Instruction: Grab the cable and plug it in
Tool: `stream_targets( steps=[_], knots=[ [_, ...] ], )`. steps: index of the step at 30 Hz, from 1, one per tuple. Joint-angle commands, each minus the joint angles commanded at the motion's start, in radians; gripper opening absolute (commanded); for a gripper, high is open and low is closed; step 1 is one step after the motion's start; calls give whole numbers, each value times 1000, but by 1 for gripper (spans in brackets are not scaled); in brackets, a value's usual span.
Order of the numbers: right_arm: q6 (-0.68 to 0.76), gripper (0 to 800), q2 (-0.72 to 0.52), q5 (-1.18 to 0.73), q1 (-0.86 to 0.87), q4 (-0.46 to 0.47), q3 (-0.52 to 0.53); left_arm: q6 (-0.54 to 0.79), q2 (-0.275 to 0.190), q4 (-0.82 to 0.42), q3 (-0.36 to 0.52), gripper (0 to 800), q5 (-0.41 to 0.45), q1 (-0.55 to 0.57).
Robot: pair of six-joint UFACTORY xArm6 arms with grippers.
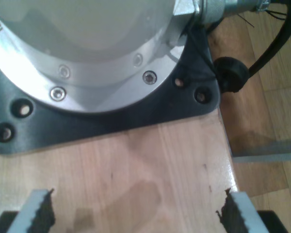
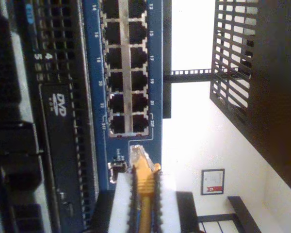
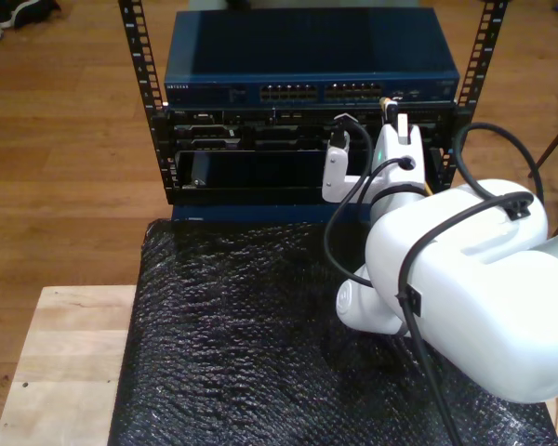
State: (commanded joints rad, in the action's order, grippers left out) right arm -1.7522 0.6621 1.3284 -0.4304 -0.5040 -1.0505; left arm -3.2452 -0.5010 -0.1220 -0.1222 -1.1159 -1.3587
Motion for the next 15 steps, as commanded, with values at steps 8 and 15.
stream_targets(
  steps=[8, 15],
  knots=[
    [-8, 0, 14, 0, 0, 14, -26, 0, 0, 0, 0, 800, 0, 0],
    [-20, 0, 26, 0, 8, 29, -41, 0, 0, 0, 0, 800, 0, 0]
  ],
)
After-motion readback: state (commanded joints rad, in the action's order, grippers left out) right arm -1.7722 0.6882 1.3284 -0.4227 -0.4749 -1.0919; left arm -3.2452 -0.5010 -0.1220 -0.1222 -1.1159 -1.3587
